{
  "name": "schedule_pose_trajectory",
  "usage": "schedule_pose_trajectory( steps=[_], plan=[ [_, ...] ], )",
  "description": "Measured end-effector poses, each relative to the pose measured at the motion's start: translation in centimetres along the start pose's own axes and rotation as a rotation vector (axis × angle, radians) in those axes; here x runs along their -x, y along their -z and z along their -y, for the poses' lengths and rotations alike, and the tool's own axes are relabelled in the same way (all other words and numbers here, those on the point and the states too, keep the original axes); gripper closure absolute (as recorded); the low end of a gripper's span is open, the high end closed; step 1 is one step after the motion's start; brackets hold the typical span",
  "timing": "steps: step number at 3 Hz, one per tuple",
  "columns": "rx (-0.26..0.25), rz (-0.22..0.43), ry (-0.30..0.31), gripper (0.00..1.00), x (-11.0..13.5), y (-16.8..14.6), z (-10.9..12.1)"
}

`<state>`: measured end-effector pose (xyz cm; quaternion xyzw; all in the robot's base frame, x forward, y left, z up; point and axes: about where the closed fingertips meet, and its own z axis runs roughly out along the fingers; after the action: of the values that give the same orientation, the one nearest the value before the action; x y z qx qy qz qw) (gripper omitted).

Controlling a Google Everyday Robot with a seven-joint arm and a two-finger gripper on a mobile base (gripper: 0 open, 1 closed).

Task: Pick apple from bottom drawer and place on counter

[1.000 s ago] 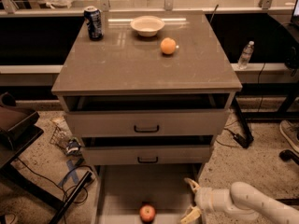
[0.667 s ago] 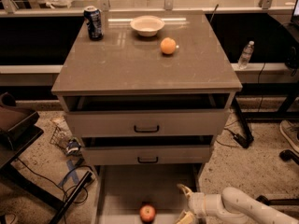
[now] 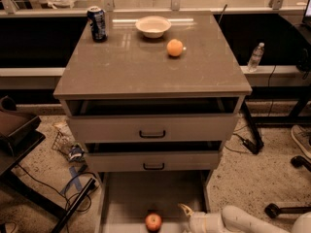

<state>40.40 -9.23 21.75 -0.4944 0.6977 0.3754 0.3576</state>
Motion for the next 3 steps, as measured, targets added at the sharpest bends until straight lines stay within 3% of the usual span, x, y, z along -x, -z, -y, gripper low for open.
schedule_pose_trajectory(
  steps=[1, 3],
  plan=[
    [0.000, 0.000, 0.000, 0.00, 0.0, 0.0, 0.0],
    [-0.014, 0.010, 0.046, 0.00, 3.3, -1.8, 1.3]
  ],
)
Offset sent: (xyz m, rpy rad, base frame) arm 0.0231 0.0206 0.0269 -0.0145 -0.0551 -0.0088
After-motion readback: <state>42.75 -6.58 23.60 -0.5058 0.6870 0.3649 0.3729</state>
